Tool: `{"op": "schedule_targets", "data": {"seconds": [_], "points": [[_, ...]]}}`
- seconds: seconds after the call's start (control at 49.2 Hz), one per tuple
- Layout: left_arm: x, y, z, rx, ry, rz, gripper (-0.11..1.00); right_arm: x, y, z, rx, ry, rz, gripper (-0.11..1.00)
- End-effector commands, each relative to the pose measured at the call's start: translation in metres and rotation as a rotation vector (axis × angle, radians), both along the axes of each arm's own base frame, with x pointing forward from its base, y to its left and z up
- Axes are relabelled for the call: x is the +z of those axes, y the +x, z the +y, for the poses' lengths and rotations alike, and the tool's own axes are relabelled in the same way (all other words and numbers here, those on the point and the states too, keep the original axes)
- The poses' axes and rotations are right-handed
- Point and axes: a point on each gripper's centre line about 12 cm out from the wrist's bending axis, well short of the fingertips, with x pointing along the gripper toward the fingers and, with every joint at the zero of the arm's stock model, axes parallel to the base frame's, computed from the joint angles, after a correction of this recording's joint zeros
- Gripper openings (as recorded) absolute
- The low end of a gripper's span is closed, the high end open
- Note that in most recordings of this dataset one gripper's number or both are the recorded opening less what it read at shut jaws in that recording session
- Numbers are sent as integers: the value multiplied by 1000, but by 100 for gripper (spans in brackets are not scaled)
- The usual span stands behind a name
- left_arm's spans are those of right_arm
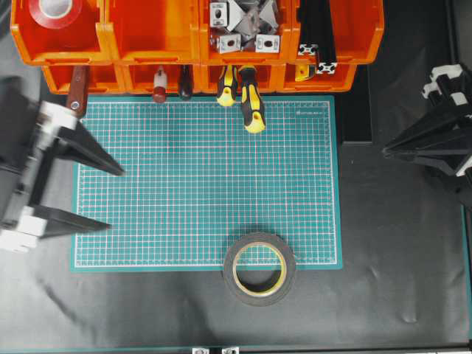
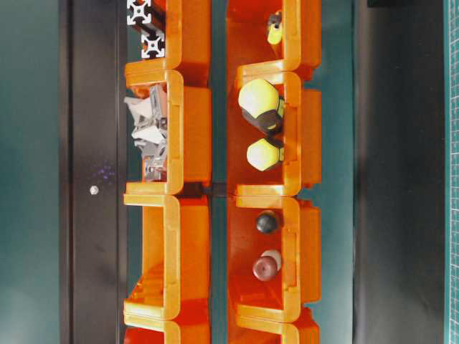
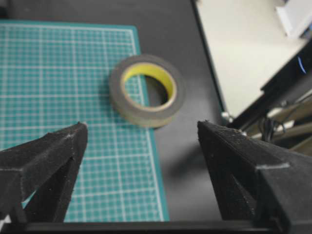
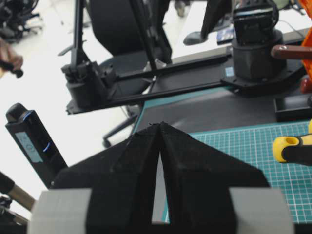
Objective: Pick foam from container rack with left arm.
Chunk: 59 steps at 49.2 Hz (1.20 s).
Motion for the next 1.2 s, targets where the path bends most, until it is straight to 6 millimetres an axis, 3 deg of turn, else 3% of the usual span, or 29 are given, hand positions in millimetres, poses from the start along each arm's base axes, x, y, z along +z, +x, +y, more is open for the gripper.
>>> {"op": "schedule_targets", "data": {"seconds": [0.0,0.264,0.549,1.18], "points": [[19,-18,6,-7,9,-67,86,6,2,1,2,-7,-6,0],[49,-64,30,27,33,-203,85,1,-1,0,3,-28,7,0],[57,-99,51,95,58,-258,85,4,-9,-1,4,-68,-24,0],[58,-120,60,138,39,-360,80,-1,-13,-13,-55,-78,-36,0]]}}
